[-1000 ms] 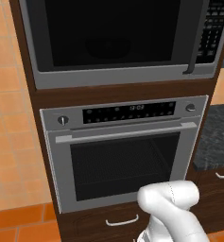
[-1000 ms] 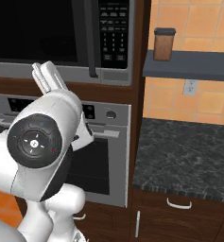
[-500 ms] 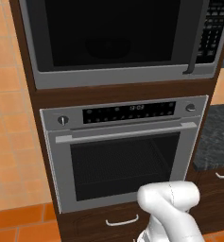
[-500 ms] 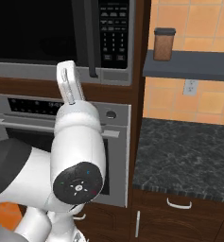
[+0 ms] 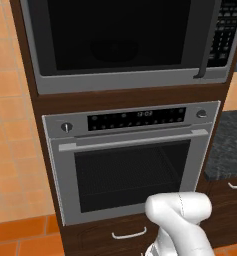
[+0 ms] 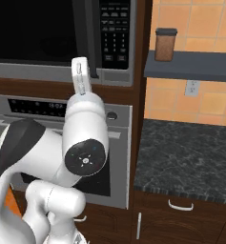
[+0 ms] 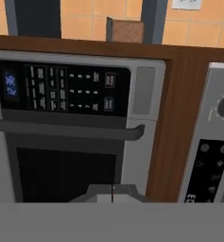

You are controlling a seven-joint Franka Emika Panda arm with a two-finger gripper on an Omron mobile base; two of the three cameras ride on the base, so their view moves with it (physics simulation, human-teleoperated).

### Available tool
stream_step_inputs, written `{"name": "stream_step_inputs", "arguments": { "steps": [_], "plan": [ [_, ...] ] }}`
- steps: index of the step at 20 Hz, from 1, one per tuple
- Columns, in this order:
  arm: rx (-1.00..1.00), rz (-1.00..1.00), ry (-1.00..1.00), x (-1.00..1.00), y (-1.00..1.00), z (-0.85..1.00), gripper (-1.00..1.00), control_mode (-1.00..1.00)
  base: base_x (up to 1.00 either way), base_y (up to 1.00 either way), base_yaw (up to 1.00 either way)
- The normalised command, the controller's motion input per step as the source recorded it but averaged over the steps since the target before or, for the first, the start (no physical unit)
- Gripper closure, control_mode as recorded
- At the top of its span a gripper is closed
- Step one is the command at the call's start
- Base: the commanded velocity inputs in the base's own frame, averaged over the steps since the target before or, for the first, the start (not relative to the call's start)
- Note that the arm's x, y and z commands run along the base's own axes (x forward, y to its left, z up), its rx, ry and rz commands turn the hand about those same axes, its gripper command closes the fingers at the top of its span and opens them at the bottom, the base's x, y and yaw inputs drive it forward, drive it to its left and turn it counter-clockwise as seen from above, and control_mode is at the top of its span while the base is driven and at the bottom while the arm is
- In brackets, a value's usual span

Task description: Open the microwave, place the bowl with waffle inside the microwave, then close the microwave door and turn it on.

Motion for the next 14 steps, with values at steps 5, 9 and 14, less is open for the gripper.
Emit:
{"name": "stream_step_inputs", "arguments": {
  "steps": [5, 9, 14],
  "plan": [
    [0.0, 0.0, 0.09, 0.29, -0.27, 0.03, 1.0, -1.0, 0.0, 0.0, 0.0],
    [0.04, 0.0, 0.0, 0.25, -0.2, 0.09, 1.0, -1.0, 0.0, 0.0, 0.0],
    [0.0, 0.0, 0.0, 0.23, 0.0, 0.04, 1.0, -1.0, 0.0, 0.0, 0.0]
  ]
}}
